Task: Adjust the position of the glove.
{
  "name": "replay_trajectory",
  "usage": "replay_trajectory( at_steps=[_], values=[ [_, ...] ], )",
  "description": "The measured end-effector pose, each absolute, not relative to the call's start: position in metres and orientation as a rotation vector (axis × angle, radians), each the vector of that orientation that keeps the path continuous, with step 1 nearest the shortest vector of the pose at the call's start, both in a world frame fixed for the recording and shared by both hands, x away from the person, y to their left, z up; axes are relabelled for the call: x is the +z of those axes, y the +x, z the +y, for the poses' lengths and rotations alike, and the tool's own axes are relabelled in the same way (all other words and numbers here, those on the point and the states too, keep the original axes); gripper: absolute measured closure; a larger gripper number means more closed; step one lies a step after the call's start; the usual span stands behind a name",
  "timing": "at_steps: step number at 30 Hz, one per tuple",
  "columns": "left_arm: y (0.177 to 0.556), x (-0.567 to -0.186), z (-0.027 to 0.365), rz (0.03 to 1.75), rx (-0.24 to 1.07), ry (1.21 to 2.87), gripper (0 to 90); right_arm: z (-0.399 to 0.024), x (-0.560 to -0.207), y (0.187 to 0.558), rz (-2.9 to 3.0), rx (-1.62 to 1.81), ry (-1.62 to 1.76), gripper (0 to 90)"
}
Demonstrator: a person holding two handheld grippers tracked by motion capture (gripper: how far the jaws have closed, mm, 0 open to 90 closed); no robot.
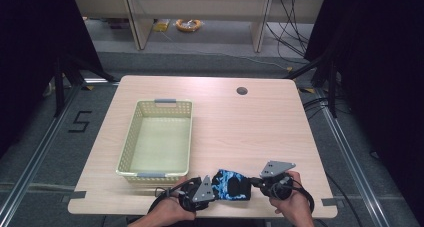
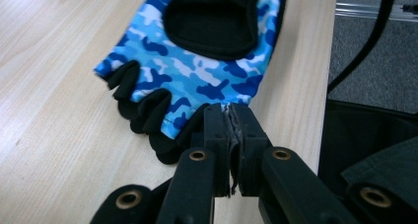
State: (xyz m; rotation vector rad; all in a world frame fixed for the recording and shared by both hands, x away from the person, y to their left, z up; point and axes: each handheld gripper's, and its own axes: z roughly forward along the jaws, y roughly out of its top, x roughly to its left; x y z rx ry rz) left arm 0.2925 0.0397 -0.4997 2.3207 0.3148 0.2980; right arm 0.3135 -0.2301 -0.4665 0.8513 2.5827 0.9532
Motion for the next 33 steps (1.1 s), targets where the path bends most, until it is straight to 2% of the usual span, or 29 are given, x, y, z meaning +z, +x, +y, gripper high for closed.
replay_trajectory(
  at_steps=[4, 11, 14, 17, 20, 23, 25, 26, 30, 33],
  values=[
    [0.293, -0.502, 0.039, 0.312, 0.297, 2.331, 86.0, -0.228, -0.464, 0.324, 2.583, 0.956, 0.816, 89.5],
    [0.294, -0.505, 0.039, 0.293, 0.298, 2.352, 85.8, -0.225, -0.484, 0.335, 2.636, 0.915, 0.855, 88.2],
    [0.293, -0.508, 0.038, 0.313, 0.290, 2.349, 84.7, -0.227, -0.485, 0.334, 2.636, 0.911, 0.973, 84.5],
    [0.294, -0.507, 0.039, 0.328, 0.291, 2.346, 82.9, -0.230, -0.486, 0.333, 2.559, 0.955, 1.131, 73.7],
    [0.292, -0.505, 0.041, 0.345, 0.276, 2.329, 79.5, -0.240, -0.481, 0.326, 2.490, 1.000, 1.308, 66.1],
    [0.291, -0.502, 0.044, 0.359, 0.275, 2.318, 73.3, -0.251, -0.481, 0.320, 2.421, 1.134, 1.426, 62.2],
    [0.292, -0.501, 0.047, 0.375, 0.275, 2.314, 66.4, -0.251, -0.484, 0.316, 2.349, 1.198, 1.514, 60.2],
    [0.293, -0.502, 0.049, 0.370, 0.280, 2.319, 65.9, -0.251, -0.484, 0.315, 2.381, 1.220, 1.576, 59.6],
    [0.294, -0.503, 0.052, 0.384, 0.271, 2.339, 53.6, -0.249, -0.493, 0.315, 2.355, 1.219, 1.611, 56.8],
    [0.292, -0.506, 0.049, 0.409, 0.257, 2.338, 51.5, -0.244, -0.494, 0.313, 2.337, 1.259, 1.698, 55.6]
  ],
)
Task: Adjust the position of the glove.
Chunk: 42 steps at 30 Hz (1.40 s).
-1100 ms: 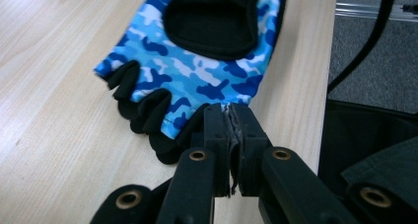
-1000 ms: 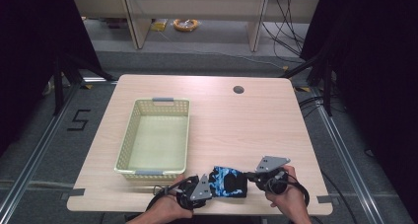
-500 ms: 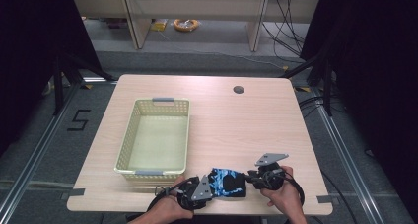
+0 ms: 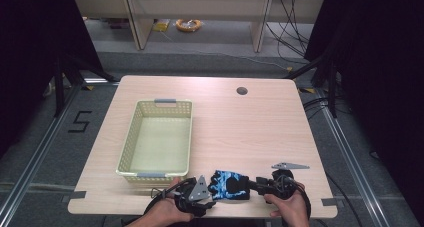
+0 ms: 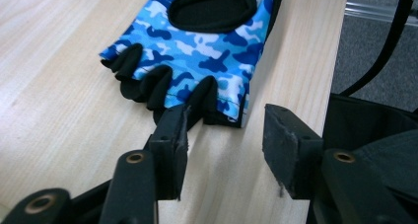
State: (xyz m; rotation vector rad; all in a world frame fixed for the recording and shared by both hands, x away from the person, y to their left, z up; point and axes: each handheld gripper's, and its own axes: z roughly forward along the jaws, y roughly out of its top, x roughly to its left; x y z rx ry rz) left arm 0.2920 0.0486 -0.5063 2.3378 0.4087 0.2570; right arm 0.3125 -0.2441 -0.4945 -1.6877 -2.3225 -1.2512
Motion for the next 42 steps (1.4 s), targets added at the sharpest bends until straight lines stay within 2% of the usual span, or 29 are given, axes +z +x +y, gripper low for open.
replay_trajectory(
  at_steps=[5, 10, 16, 21, 42],
  values=[
    [0.291, -0.510, 0.041, 0.423, 0.260, 2.349, 51.9, -0.237, -0.502, 0.313, -2.311, -1.273, -1.666, 55.1],
    [0.291, -0.509, 0.033, 0.410, 0.293, 2.359, 58.8, -0.231, -0.508, 0.314, -2.289, -1.272, -1.669, 56.6],
    [0.289, -0.510, 0.032, 0.385, 0.370, 2.367, 73.8, -0.227, -0.517, 0.314, -2.245, -1.312, -1.665, 70.5],
    [0.286, -0.511, 0.031, 0.368, 0.400, 2.358, 78.2, -0.229, -0.520, 0.313, -2.181, -1.346, -1.639, 85.1],
    [0.286, -0.494, 0.039, 0.338, 0.426, 2.319, 81.4, -0.228, -0.499, 0.305, -2.245, -1.539, -1.538, 86.8]
  ],
)
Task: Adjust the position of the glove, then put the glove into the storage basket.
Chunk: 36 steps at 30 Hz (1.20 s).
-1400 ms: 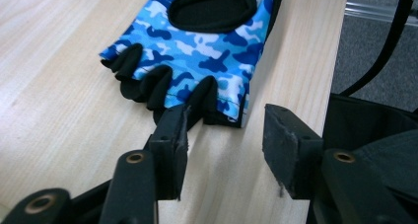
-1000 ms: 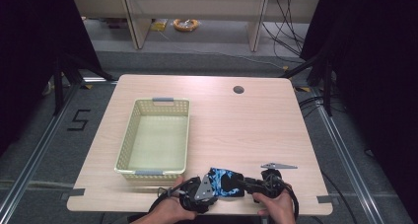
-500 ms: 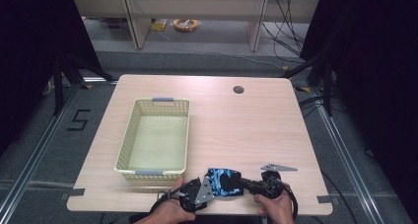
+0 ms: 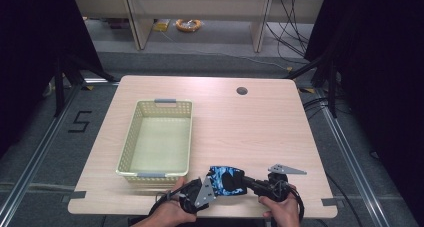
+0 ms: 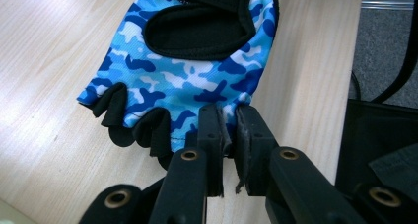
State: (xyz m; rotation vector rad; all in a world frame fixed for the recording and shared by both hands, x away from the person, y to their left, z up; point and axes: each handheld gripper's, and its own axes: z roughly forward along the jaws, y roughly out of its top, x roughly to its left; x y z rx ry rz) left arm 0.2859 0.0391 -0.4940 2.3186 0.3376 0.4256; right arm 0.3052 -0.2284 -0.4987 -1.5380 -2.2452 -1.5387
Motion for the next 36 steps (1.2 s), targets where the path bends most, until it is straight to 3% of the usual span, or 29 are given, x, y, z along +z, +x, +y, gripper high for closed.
replay_trajectory(
  at_steps=[21, 36],
  values=[
    [0.277, -0.463, 0.063, 0.325, 0.506, 2.289, 81.6, -0.209, -0.473, 0.297, -2.295, -1.642, -1.421, 86.8],
    [0.288, -0.413, 0.098, 0.352, 0.600, 2.247, 81.6, -0.181, -0.421, 0.314, -2.327, -1.747, -1.275, 86.9]
  ],
)
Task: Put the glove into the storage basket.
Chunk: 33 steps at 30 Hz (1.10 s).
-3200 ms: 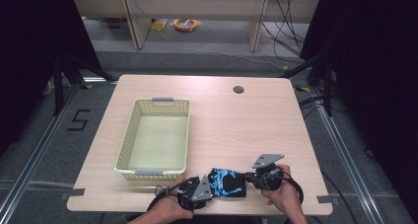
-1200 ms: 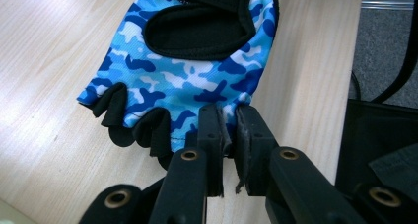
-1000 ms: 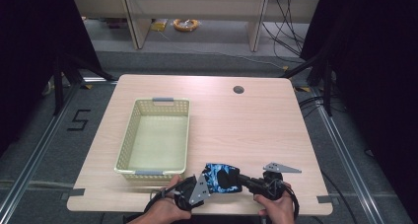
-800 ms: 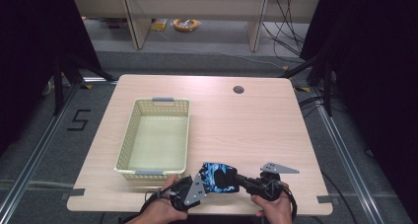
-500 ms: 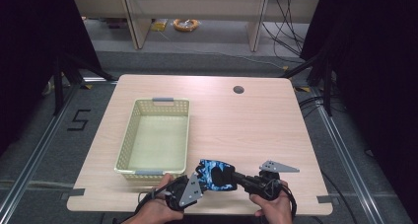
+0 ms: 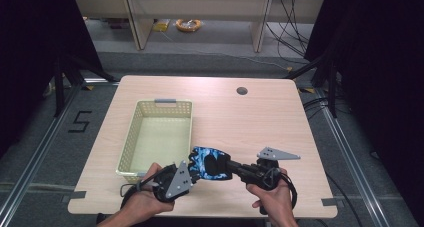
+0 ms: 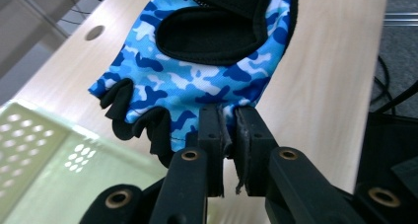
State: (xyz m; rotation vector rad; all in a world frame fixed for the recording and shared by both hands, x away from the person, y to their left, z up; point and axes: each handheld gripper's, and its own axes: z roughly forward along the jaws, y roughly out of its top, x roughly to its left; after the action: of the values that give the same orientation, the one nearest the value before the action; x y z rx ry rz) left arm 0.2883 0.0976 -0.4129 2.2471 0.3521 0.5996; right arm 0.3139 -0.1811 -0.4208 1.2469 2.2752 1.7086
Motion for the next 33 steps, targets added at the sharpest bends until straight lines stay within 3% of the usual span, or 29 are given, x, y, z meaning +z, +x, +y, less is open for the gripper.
replay_trajectory(
  at_steps=[13, 33],
  values=[
    [0.302, -0.401, 0.146, 0.458, 0.669, 2.220, 81.6, -0.124, -0.387, 0.348, 2.366, 1.689, 1.162, 86.8],
    [0.334, -0.418, 0.215, 0.640, 0.601, 2.261, 81.9, -0.045, -0.404, 0.395, 2.488, 1.666, 1.216, 86.9]
  ],
)
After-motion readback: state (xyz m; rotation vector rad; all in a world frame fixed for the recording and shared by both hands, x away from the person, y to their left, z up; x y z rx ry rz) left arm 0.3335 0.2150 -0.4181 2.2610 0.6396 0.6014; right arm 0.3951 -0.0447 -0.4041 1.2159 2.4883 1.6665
